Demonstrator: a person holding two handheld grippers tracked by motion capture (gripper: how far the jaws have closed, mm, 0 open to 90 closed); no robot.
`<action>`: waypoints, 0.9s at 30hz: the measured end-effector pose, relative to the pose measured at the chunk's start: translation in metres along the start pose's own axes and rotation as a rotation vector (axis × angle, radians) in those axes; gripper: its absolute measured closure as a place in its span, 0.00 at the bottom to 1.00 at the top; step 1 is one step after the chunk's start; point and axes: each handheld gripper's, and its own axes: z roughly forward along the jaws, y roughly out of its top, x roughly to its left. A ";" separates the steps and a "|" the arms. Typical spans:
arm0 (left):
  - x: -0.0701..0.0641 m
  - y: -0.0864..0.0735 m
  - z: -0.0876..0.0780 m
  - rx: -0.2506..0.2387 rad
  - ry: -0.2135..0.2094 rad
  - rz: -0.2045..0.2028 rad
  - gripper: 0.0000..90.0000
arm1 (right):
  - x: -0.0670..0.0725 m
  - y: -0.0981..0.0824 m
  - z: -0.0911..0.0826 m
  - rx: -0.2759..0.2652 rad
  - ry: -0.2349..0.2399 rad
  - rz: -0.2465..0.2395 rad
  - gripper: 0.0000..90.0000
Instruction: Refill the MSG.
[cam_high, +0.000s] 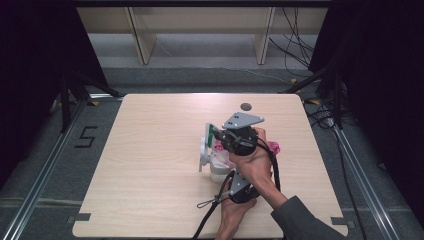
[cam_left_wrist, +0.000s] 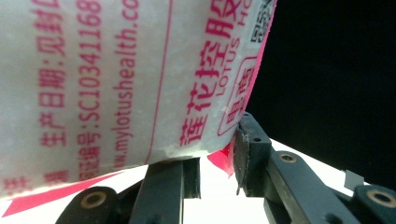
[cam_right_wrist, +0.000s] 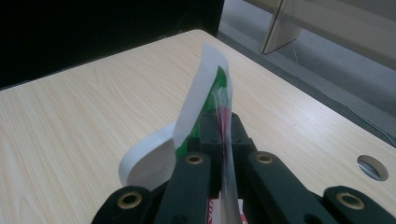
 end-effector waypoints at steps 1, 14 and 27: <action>0.000 0.000 0.000 -0.001 0.000 -0.002 0.82 | 0.001 0.000 -0.001 0.013 0.006 0.006 1.00; 0.000 0.000 -0.001 -0.001 0.001 0.001 0.82 | 0.001 0.000 -0.001 0.007 -0.001 0.010 1.00; 0.000 0.000 -0.001 -0.007 0.000 -0.008 0.82 | 0.001 0.001 0.002 0.010 0.003 -0.002 1.00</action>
